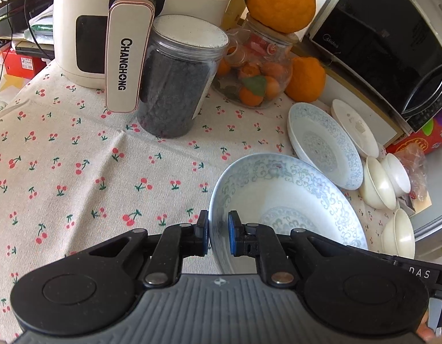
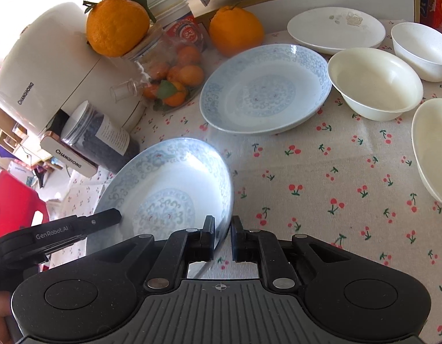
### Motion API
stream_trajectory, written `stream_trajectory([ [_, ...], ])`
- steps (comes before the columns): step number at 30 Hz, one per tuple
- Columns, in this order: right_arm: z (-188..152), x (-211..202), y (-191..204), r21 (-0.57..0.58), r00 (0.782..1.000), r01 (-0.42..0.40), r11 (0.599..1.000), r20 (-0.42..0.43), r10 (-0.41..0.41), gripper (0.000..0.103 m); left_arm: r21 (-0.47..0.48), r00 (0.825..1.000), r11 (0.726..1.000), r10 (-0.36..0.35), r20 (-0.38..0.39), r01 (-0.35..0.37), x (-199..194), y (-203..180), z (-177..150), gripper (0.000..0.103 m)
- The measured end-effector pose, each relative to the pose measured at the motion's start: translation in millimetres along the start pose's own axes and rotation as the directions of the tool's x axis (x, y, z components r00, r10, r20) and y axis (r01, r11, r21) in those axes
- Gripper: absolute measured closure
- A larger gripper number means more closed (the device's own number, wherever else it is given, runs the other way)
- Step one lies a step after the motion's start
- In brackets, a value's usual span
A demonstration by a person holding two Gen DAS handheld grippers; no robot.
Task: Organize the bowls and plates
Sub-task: 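Lift the blue-patterned plate with both tools and carry it across the tablecloth, then lower the blue-patterned plate onto the tablecloth and open both tools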
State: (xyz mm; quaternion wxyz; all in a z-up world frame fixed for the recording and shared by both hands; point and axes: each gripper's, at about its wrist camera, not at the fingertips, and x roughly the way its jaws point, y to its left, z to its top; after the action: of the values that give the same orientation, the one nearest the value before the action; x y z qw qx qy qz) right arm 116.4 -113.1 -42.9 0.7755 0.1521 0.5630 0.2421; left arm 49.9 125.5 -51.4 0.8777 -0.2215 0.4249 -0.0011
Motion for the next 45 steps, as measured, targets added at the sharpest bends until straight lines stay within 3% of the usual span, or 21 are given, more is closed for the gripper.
stream_trajectory([
  [10,-47,-23,10,-0.101,1.0,0.029,0.994,-0.006,-0.03,0.09,0.04,0.999,0.999,0.026,-0.033,-0.025,-21,-2,-39,0.092],
  [19,-60,-17,15,-0.158,0.997,0.073,0.985,-0.009,-0.075,0.088,0.047,0.997,0.998,0.045,-0.055,-0.042,-19,1,-58,0.092],
  [35,-62,-2,8,-0.164,0.992,0.085,0.983,-0.077,-0.098,0.084,0.087,0.992,0.993,0.091,-0.085,-0.083,-11,-6,-63,0.088],
  [45,-55,-6,8,-0.185,0.988,0.141,0.973,-0.034,-0.15,0.079,0.134,0.988,0.981,0.146,-0.048,-0.138,-14,-10,-57,0.083],
])
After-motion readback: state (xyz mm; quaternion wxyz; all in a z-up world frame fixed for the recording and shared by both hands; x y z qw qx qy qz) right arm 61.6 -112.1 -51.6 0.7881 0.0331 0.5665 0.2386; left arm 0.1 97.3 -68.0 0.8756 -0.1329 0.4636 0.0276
